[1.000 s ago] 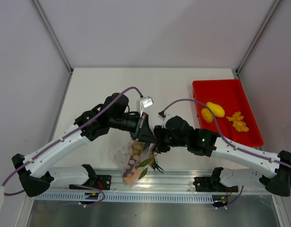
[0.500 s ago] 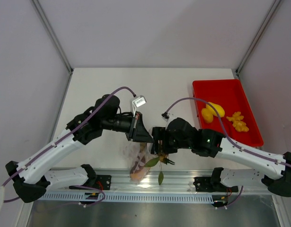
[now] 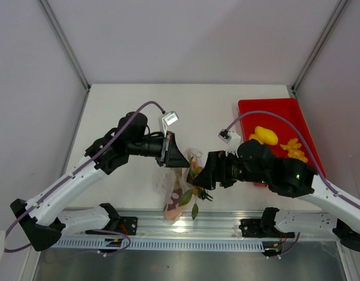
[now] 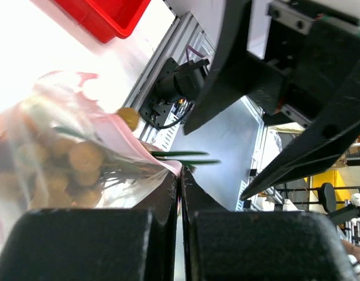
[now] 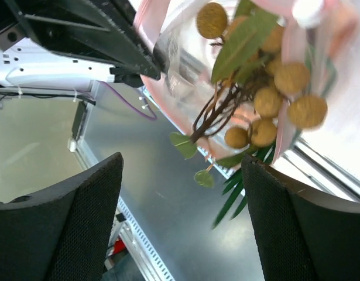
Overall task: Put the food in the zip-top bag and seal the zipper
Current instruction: Place the fake fruit in the zipper food storage bag.
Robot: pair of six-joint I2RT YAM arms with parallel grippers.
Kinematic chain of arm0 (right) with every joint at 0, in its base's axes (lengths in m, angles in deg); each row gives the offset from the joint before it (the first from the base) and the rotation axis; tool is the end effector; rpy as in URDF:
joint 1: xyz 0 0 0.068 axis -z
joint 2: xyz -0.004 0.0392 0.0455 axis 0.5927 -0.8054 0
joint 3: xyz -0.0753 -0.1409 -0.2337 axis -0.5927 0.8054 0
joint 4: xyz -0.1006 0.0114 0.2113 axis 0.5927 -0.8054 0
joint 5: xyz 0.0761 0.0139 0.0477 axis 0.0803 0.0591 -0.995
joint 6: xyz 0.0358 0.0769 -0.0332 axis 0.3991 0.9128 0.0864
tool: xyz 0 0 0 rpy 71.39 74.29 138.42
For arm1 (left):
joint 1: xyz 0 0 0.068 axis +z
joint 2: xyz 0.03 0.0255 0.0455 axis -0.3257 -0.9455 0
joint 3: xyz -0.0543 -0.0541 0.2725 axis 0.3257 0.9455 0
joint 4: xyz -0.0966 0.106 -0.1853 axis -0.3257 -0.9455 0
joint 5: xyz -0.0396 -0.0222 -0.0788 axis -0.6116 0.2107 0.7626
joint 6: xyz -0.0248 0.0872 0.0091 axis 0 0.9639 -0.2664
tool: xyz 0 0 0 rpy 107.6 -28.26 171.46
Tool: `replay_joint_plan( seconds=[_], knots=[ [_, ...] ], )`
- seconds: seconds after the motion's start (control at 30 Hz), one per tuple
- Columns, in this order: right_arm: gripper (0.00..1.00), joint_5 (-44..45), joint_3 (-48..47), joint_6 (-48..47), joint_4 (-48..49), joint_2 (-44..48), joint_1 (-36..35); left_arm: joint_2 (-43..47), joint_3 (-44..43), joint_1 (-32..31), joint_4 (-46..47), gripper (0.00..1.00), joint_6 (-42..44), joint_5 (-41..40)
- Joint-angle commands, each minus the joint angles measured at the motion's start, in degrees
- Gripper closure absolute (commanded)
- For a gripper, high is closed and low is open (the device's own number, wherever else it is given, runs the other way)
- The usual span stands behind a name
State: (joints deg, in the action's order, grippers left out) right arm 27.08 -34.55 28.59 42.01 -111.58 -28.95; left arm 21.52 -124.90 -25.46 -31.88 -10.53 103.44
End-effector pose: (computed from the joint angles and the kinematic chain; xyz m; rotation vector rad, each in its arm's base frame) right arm 0.0718 0.1657 0.3773 -0.4162 2.2924 1.1609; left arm 0.1230 -0.1909 0.3806 0.6894 2.1491 -1.4670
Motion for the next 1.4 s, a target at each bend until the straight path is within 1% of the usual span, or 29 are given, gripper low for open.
replay_joint_plan(
  seconds=[0.0,0.03,0.1,0.17,0.3,0.4,0.47,0.53,0.67,0.9,1.0,1.17,1.23,1.3,1.33,1.37],
  knots=[
    [0.18,2.8,-3.0,-2.9,-4.5,1.8,0.6,-0.5,-0.2,0.4,3.1,1.0,1.1,1.9],
    [0.22,7.5,-2.7,-2.9,-6.8,2.3,1.2,-0.5,-0.1,0.4,3.1,0.99,0.9,2.1],
    [0.29,10.5,-1.0,-4.2,-8.4,2.0,2.3,-0.4,-0.2,0.4,3.3,0.99,0.8,2.9],
    [0.35,11.4,1.1,-6.3,-7.0,1.3,3.7,-0.3,-0.1,0.4,3.9,0.99,0.3,3.5],
    [0.4,13.6,5.4,-12.8,0.3,-0.4,4.9,0.1,0.0,0.4,4.6,0.99,-0.7,5.5],
    [0.41,12.9,5.7,-16.1,4.5,-2.3,6.9,0.4,0.1,0.4,4.5,0.99,-0.8,5.6],
    [0.41,10.0,5.6,-17.3,5.9,-4.3,8.4,0.6,0.1,0.4,4.2,0.99,-0.8,5.7],
    [0.41,9.1,5.5,-17.8,7.2,-5.3,8.7,0.6,0.2,0.4,4.0,1.0,-0.7,6.3],
    [0.4,7.5,5.9,-17.8,9.9,-6.2,8.7,0.4,0.2,0.3,4.4,0.99,-1.0,7.2],
    [0.39,5.8,6.0,-17.0,11.7,-9.1,8.5,0.3,0.9,0.3,5.6,0.99,-1.5,8.3],
    [0.39,6.8,6.6,-16.0,12.1,-10.1,7.8,0.4,0.8,0.3,5.7,0.99,-1.4,8.4],
    [0.4,14.2,6.0,-13.1,10.3,-12.6,4.6,0.5,1.1,0.3,5.6,1.0,-1.3,8.2],
    [0.44,17.9,5.5,-11.3,9.1,-13.8,2.7,0.5,1.1,0.3,5.5,0.99,-1.2,8.1],
    [0.49,19.2,5.5,-10.0,8.9,-14.2,1.9,0.5,1.3,0.3,5.1,0.99,-1.0,7.6],
    [0.54,19.6,5.5,-9.5,8.9,-14.8,1.6,0.7,1.3,0.3,4.7,0.99,-0.6,7.4],
    [0.63,20.1,5.4,-9.5,8.8,-15.0,1.4,0.7,1.3,0.3,4.3,0.99,-0.3,7.1]
  ],
)
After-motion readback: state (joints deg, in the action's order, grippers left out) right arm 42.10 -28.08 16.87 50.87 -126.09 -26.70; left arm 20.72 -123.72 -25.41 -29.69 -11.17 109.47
